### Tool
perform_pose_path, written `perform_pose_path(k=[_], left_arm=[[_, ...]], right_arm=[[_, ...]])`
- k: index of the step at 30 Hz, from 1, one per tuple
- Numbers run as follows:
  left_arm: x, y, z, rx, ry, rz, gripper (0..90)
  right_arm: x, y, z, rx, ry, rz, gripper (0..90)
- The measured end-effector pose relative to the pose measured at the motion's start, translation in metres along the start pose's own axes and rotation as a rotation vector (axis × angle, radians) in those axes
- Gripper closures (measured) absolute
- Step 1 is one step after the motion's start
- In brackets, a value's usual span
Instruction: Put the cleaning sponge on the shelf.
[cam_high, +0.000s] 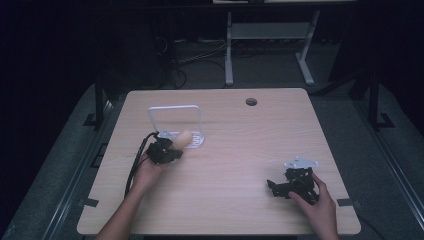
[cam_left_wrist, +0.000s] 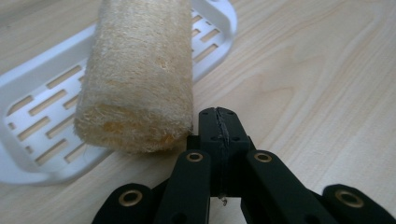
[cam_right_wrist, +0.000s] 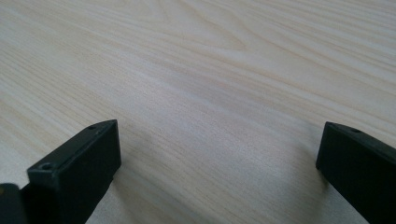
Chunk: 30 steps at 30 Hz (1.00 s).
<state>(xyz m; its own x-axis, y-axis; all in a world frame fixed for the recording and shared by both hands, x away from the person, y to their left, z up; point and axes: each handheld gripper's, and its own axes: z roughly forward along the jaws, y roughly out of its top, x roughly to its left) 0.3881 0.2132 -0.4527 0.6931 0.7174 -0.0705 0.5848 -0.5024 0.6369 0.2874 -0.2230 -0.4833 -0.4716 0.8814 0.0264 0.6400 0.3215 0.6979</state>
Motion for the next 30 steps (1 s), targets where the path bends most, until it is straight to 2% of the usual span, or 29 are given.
perform_pose_path(k=[10, 16, 30], left_arm=[[0.015, -0.004, -0.008, -0.021, 0.063, -0.037, 89.7], [0.023, -0.006, -0.015, -0.040, 0.084, -0.060, 89.8], [0.034, -0.009, -0.023, -0.068, 0.135, -0.077, 89.8]], right_arm=[[0.000, 0.000, 0.000, 0.000, 0.000, -0.001, 0.0], [0.000, 0.000, 0.000, 0.000, 0.000, -0.001, 0.0], [0.000, 0.000, 0.000, 0.000, 0.000, -0.001, 0.0]])
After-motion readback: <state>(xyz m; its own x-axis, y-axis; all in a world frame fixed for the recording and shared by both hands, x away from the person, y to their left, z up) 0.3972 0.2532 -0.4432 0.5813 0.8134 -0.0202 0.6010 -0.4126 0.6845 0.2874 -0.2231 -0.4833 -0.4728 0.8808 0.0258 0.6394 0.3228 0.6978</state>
